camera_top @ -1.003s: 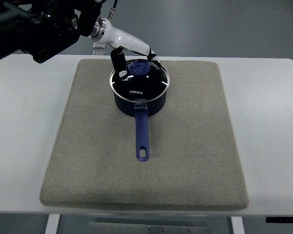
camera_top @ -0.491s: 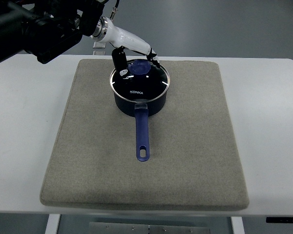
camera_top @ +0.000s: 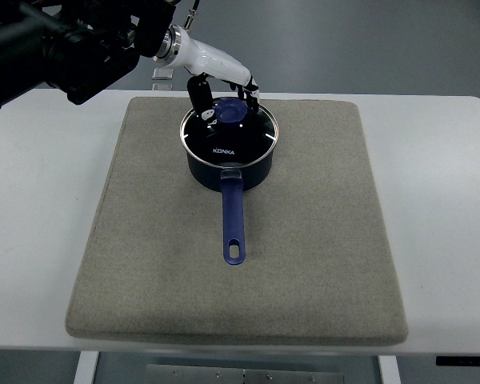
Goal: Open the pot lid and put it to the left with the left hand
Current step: 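Close the left hand fingers around the blue lid knob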
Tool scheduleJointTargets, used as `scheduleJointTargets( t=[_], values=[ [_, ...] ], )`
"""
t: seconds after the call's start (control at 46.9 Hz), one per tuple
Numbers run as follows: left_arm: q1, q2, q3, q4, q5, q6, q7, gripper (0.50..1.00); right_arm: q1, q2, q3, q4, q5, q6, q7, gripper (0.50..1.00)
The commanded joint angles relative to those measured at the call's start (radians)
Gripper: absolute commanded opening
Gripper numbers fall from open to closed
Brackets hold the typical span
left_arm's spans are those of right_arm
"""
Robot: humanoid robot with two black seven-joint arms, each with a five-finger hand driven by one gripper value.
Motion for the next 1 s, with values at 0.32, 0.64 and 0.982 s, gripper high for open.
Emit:
scheduleJointTargets(
  t=[0.32,0.64,0.982],
  values=[
    [0.001,-0.006,0.002,-0.009,0.012,0.003,0.000,0.662,0.000,0.000,0.000,0.000,0.000,0.000,0.000,0.917],
    [0.000,-0.007,0.028,-0.002,0.015,0.014,0.000,0.500,0.000,0.000,0.000,0.000,0.000,0.000,0.000,0.917],
    [0.000,-0.009,0.028,-0.003,0.013,0.052,0.000,0.500,0.000,0.000,0.000,0.000,0.000,0.000,0.000,0.917]
  ],
)
